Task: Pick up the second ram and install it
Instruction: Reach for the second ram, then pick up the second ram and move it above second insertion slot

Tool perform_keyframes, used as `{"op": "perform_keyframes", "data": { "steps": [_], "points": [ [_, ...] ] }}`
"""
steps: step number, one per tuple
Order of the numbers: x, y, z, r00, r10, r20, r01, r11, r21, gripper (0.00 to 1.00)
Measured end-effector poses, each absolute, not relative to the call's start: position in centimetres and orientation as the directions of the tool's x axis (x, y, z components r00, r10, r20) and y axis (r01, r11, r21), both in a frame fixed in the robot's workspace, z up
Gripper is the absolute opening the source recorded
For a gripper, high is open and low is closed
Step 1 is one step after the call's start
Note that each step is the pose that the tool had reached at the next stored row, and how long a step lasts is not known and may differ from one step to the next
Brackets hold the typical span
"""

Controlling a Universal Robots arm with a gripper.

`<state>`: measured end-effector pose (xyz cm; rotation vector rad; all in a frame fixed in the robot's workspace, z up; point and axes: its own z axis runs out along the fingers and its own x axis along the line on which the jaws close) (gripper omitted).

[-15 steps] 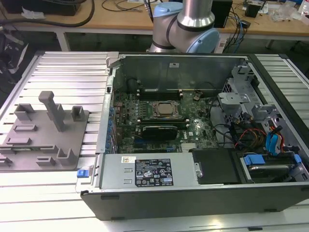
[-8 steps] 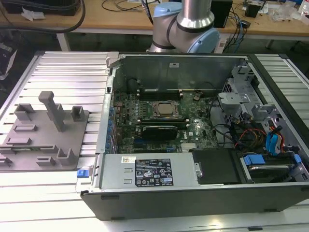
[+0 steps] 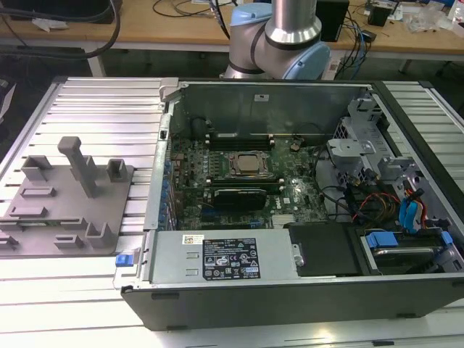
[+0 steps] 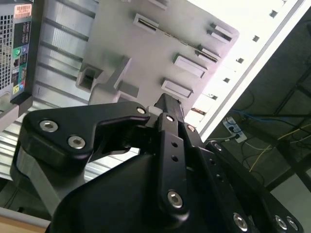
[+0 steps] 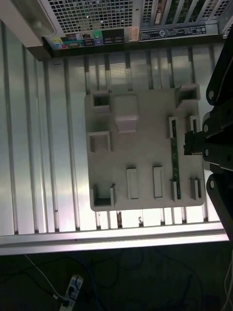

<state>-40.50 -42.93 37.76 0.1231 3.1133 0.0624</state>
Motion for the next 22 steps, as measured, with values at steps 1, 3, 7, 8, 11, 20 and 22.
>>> {"op": "perform_keyframes", "data": {
  "steps": [1,3,7,8,11,20,22],
  "points": [
    [-40.50,-42.95,37.76,-0.997,0.080,-0.024,0.079,0.996,0.041,0.08],
    [-40.50,-42.97,37.76,-0.996,0.081,-0.024,0.080,0.996,0.041,0.08],
    [-40.50,-42.98,37.76,-0.996,0.082,-0.024,0.081,0.996,0.041,0.08],
    [-40.50,-42.99,37.76,-0.996,0.082,-0.024,0.081,0.996,0.041,0.08],
    [-40.50,-43.01,37.76,-0.996,0.083,-0.024,0.082,0.996,0.041,0.08],
    [-40.50,-43.01,37.44,-0.988,-0.152,-0.024,-0.153,0.987,0.041,0.08],
    [-40.50,-43.01,37.29,-0.974,-0.224,-0.024,-0.225,0.974,0.041,0.08]
  ]
}}
